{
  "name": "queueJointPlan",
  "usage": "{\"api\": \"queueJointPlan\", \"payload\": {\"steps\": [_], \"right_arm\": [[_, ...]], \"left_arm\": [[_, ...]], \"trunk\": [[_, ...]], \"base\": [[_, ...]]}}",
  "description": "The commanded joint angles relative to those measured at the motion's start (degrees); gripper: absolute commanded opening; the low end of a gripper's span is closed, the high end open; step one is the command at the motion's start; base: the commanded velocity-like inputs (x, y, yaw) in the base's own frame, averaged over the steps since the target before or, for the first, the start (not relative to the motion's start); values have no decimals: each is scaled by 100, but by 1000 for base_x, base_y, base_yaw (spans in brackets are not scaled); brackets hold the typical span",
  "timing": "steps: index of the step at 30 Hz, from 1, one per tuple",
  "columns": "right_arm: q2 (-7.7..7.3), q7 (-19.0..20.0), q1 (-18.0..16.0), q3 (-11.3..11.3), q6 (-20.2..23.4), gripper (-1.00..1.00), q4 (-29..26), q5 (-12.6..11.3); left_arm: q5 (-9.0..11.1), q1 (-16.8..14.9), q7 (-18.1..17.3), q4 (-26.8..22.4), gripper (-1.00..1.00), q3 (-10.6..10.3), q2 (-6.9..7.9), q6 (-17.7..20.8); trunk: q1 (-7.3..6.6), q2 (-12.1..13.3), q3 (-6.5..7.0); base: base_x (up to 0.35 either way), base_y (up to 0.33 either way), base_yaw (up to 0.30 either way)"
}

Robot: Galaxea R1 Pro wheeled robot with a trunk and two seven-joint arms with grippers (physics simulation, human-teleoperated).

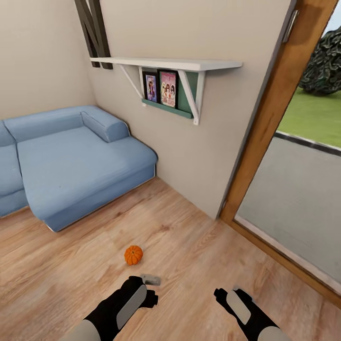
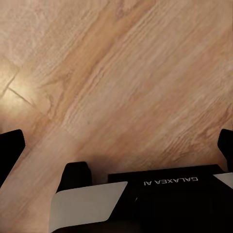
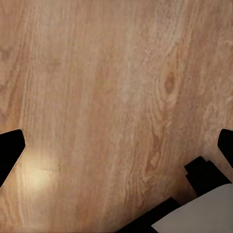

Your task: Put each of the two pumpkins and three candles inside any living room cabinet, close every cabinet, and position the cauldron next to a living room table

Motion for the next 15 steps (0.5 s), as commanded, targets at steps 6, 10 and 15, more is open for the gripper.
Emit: {"api": "queueJointPlan", "payload": {"steps": [6,10,15], "right_arm": [[-6,-59,0,36,20,100,-14,-35],[-6,-67,0,42,20,100,-14,-35],[-6,-69,0,44,20,100,-18,-34]], "left_arm": [[60,-6,57,-4,100,-24,2,4],[60,-6,51,-4,100,-19,2,4],[60,-6,50,-4,100,-25,2,-2]], "trunk": [[2,-2,-5],[2,-2,-5],[2,-2,-5]], "base": [[231,-10,288],[233,-1,288],[107,0,288]]}}
